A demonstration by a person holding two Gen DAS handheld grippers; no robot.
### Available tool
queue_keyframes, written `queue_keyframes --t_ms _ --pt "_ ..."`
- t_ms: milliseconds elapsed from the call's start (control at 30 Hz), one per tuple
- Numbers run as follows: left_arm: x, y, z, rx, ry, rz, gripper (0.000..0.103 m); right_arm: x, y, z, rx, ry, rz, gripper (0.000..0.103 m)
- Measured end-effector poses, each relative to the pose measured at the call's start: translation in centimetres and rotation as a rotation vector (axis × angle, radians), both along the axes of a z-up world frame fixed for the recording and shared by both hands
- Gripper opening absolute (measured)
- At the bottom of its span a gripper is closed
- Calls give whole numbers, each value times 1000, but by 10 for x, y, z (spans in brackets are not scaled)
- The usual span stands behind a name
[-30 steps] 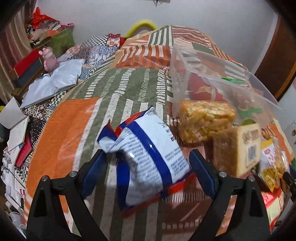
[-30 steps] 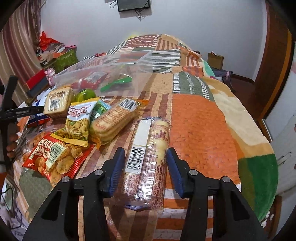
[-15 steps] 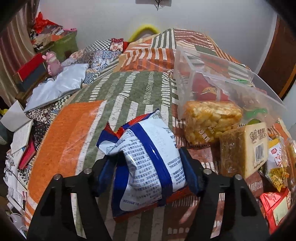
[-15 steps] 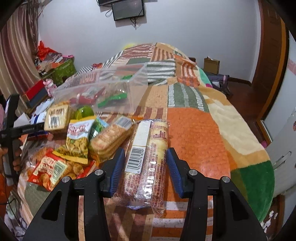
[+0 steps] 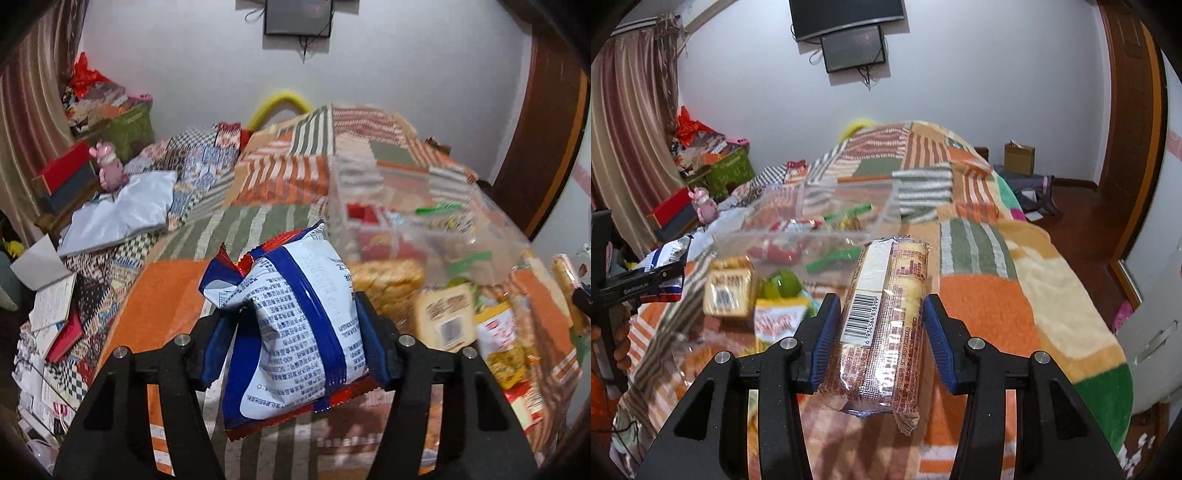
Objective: Organize snacks
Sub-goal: 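Carry blue-and-white bag into box with left tool while right tool drops biscuit roll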
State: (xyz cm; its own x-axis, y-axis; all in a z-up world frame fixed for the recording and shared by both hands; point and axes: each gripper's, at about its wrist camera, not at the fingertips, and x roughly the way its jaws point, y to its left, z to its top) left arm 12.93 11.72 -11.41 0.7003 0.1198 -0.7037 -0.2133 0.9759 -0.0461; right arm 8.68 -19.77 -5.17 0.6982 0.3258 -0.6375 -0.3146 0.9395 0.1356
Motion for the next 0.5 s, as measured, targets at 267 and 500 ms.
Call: queue_keyframes --t_ms 267,500 --pt "12 -18 37 8 -81 -65 61 21 16 18 23 -66 14 44" --pt "41 -38 52 12 -111 -128 61 52 39 31 28 -101 53 44"
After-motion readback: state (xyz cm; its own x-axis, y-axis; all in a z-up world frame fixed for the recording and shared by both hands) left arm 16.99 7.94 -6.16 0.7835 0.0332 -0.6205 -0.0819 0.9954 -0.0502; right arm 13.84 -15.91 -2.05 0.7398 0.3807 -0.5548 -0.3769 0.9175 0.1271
